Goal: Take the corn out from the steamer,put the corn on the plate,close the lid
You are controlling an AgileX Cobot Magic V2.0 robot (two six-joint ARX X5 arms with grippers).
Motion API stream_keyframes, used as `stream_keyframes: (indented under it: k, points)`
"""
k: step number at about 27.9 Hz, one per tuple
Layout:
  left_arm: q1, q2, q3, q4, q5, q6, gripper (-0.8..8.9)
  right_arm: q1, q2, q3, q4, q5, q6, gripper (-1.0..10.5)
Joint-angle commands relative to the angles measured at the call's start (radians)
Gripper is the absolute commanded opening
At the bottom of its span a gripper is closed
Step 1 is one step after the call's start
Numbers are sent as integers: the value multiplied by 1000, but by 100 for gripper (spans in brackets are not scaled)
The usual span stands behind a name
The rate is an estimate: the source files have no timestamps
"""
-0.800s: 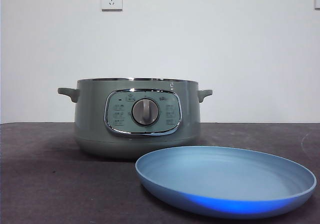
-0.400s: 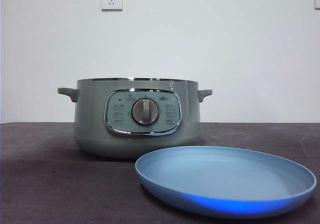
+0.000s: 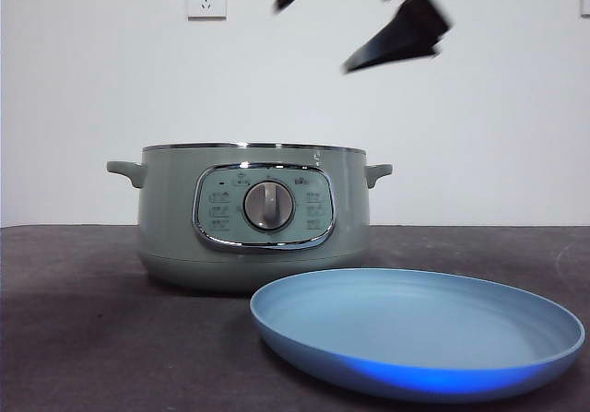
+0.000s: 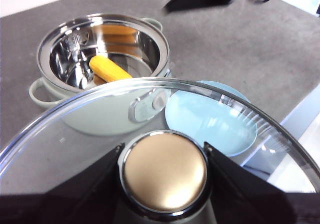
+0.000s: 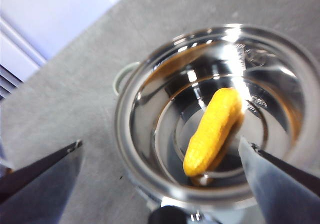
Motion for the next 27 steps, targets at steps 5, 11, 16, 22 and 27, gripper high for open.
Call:
stream_keyframes:
  k: [5, 11, 16, 22, 27]
  points:
    - [-2, -32, 14, 31, 5, -20, -8, 71, 245, 220, -3, 104, 14, 599]
    - [-2, -32, 14, 29, 5, -19, -8, 100, 436, 427, -108, 212, 0, 599]
    - [-2, -32, 14, 27, 5, -18, -8, 106, 549, 473, -122, 315, -1, 599]
    - [-2, -33, 14, 25, 6, -18, -8, 108, 640, 473, -97, 354, -1, 598]
    - [-2, -33, 14, 8, 6, -1, -8, 108, 682, 473, -82, 371, -1, 577]
